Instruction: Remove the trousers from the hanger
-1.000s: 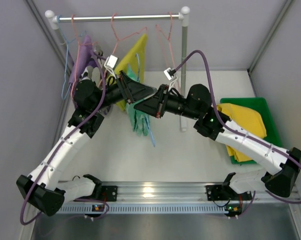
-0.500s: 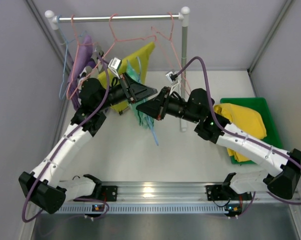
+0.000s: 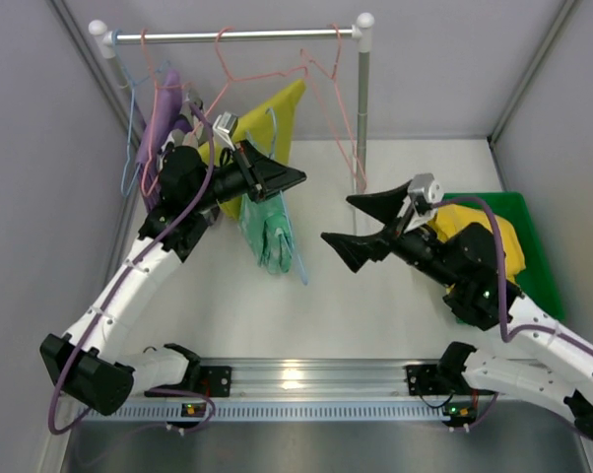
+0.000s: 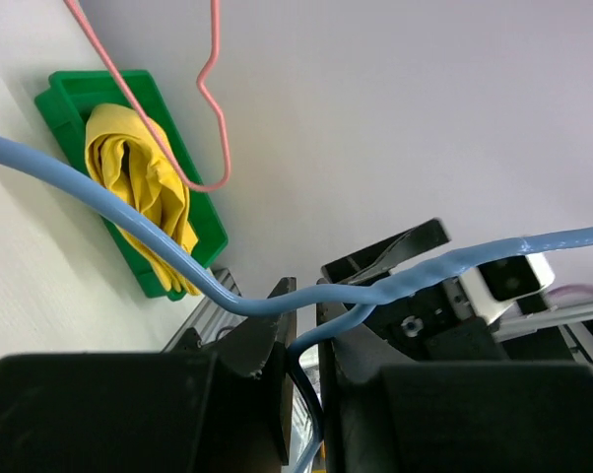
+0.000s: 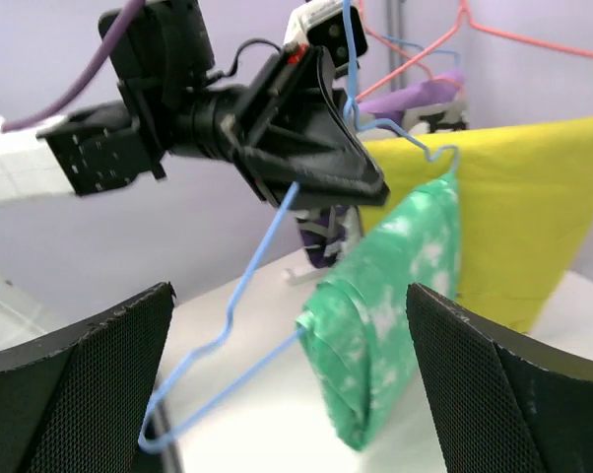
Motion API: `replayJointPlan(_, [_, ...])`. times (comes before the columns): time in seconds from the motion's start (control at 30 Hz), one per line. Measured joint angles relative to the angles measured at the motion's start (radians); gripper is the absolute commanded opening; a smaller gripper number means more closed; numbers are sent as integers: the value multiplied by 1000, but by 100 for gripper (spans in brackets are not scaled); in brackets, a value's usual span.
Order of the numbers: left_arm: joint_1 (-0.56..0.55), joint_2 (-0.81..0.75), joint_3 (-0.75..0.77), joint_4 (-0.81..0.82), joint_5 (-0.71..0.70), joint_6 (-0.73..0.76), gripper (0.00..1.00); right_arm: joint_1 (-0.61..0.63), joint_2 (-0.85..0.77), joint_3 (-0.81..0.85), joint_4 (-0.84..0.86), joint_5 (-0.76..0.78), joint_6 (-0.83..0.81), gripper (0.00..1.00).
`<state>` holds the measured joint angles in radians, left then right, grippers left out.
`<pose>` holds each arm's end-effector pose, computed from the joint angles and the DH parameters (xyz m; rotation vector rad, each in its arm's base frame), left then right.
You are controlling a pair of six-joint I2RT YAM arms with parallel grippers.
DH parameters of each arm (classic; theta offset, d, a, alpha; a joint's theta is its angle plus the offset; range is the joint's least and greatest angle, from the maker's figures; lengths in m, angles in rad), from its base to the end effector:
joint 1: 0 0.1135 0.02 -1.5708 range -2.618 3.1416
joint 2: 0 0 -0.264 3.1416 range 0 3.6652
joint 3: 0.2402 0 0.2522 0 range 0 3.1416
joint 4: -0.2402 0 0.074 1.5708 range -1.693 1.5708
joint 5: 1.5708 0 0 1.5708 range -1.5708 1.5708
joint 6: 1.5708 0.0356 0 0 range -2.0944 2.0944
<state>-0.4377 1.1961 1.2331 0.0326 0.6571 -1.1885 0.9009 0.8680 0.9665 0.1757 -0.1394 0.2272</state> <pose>0.2334 -0.1332 0.4353 -0.0452 1.8098 -1.7226 0.1156 0.1539 0.4283 -0.5714 1.2501 1.0467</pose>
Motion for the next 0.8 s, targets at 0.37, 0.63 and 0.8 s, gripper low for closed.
replayJointPlan(0.37, [0, 64, 96, 13, 1, -48, 0, 0, -16, -332, 142, 36, -203, 100])
replayJointPlan(0.63, [-3, 79, 170, 14, 4, -48, 0, 0, 130, -331, 344, 44, -243, 100])
replayJointPlan(0.8, [-3, 79, 198, 11, 4, -48, 0, 0, 172, -331, 414, 56, -273, 98])
